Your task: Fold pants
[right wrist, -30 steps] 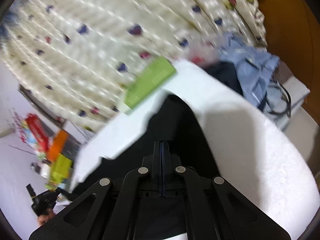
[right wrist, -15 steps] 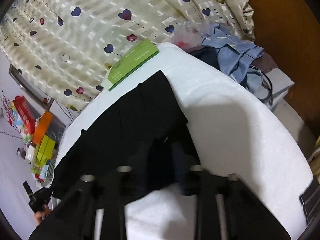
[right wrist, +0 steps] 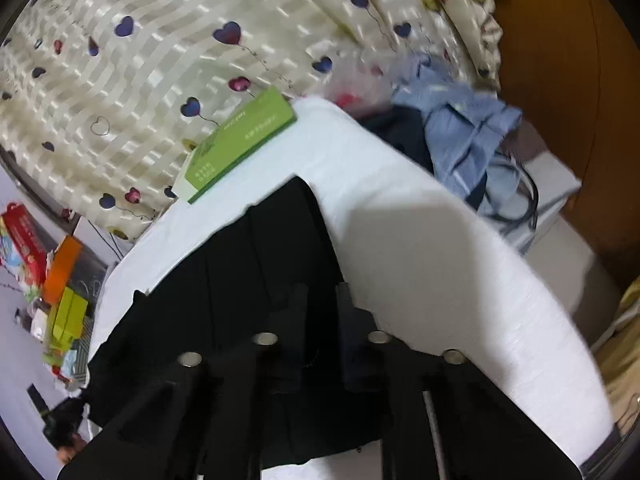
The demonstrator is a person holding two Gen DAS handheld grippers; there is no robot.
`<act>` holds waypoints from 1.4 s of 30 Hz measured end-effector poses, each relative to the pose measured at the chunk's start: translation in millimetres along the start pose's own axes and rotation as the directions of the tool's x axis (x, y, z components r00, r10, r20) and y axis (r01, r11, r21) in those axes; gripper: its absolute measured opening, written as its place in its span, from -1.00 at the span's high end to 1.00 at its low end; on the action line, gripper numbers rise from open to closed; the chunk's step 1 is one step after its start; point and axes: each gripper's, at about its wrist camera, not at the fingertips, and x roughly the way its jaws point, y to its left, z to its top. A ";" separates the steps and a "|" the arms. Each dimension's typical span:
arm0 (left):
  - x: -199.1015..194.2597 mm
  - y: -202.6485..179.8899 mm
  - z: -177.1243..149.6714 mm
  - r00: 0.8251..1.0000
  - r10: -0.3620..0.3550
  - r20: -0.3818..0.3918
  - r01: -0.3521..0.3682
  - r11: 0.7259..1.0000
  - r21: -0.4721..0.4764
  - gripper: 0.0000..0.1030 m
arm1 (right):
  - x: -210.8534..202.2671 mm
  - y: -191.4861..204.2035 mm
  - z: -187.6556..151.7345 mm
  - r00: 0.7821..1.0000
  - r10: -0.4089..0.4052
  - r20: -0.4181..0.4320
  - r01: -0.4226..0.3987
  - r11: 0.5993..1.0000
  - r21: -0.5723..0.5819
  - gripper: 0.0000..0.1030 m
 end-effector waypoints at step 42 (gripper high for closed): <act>-31.9 -46.9 -9.3 0.999 -0.035 0.030 0.028 0.977 0.210 0.82 | 28.4 94.7 -61.9 0.989 -0.034 -0.146 -0.048 0.854 -0.519 0.52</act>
